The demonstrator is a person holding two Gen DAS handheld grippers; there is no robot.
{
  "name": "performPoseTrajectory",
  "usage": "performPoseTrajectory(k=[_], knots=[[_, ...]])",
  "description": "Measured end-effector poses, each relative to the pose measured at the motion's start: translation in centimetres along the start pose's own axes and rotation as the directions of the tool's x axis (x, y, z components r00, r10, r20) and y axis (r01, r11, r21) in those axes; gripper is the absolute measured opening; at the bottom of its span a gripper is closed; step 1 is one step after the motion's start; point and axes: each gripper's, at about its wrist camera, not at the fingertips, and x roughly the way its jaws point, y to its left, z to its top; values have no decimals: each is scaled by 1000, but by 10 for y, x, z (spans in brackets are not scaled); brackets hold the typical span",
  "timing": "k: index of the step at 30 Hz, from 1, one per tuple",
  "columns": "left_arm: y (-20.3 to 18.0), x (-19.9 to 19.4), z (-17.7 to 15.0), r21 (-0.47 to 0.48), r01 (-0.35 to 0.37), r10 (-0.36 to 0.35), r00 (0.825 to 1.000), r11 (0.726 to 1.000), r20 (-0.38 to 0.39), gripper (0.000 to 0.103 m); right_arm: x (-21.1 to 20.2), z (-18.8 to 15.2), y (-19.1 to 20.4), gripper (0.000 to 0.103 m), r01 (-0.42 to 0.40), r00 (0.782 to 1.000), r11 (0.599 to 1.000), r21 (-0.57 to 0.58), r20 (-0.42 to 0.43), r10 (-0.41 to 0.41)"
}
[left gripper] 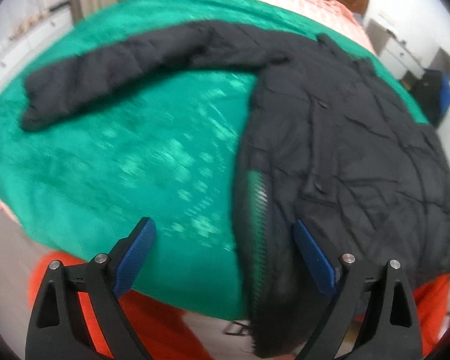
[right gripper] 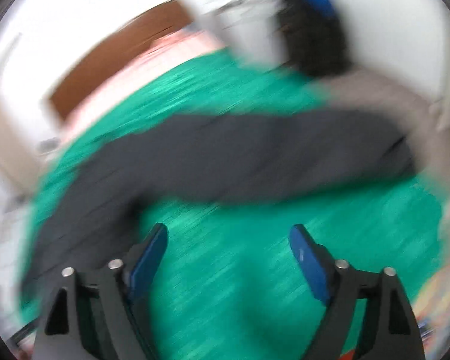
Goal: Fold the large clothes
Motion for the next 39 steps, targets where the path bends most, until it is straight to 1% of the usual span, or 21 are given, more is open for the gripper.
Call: performPoseTrajectory(k=[1, 2, 3, 4, 5, 6, 7, 8, 10, 12, 14, 16, 17, 19, 20, 22, 23, 26, 27, 32, 39], knots=[[-4, 5, -2, 0, 37, -37, 999, 999, -22, 94, 6, -21, 16, 86, -141, 985, 990, -4, -99, 140], [-9, 10, -4, 4, 64, -64, 997, 998, -41, 95, 14, -39, 30, 86, -212, 962, 977, -11, -178, 207], [-16, 15, -6, 13, 90, -89, 994, 996, -68, 94, 29, -65, 48, 85, -269, 924, 963, -32, -290, 248], [-23, 18, -9, 27, 86, -84, 994, 996, -75, 92, 38, -80, 54, 81, -284, 903, 957, -53, -351, 248], [-30, 19, -12, 58, 60, -56, 996, 996, -64, 84, 50, -95, 61, 51, -280, 886, 954, -108, -412, 214], [-35, 19, -14, 80, 63, -57, 996, 995, -66, 53, 52, -102, 62, 33, -227, 903, 958, -176, -406, 140], [-39, 17, -16, 99, 87, -79, 993, 991, -82, 38, 49, -102, 58, 31, -222, 908, 961, -167, -395, 141], [-42, 12, -18, 108, 86, -77, 993, 990, -84, 34, 47, -97, 51, 25, -236, 905, 964, -124, -388, 172], [-47, 3, -23, 131, 97, -86, 993, 987, -85, 30, 38, -88, 45, 24, -219, 916, 967, -128, -369, 159], [-51, 8, -31, 136, 104, -90, 991, 985, -100, 34, 42, -98, 47, 24, -156, 931, 962, -222, -359, 68], [-57, 18, -36, 156, 61, -47, 995, 986, -89, 42, 65, -107, 51, 26, -131, 921, 960, -246, -388, 26], [-60, 13, -34, 159, 41, -28, 996, 986, -82, 48, 70, -107, 55, 32, -103, 932, 962, -254, -363, 4], [-62, 9, -34, 170, 23, -11, 997, 985, -71, 53, 67, -108, 55, 41, -97, 936, 964, -249, -351, 3], [-66, -9, -36, 194, -32, 37, 999, 981, -21, 77, 53, -113, 56, 58, -62, 950, 966, -252, -313, -20], [-66, -15, -36, 194, -36, 38, 999, 980, -2, 80, 43, -112, 57, 69, -39, 959, 965, -258, -281, -37], [-66, -36, -34, 184, -41, 29, 997, 982, 65, 95, 24, -104, 63, 75, 4, 978, 964, -266, -200, -59], [-66, -42, -33, 179, -53, 37, 995, 982, 93, 97, 12, -103, 63, 78, 26, 986, 965, -260, -152, -68], [-70, -54, -21, 146, -117, 89, 978, 982, 188, 100, -9, -100, 69, 92, 56, 995, 973, -224, -72, -74], [-76, -52, -15, 134, -131, 102, 974, 982, 204, 100, -12, -101, 71, 93, 55, 996, 976, -209, -51, -67], [-93, -29, -1, 121, -121, 102, 982, 985, 157, 100, -6, -81, 90, 93, 68, 995, 982, -178, -60, -80], [-90, 3, -14, 132, -156, 142, 984, 979, 109, 100, -3, -91, 106, 93, 21, 996, 980, -197, -76, -37]])
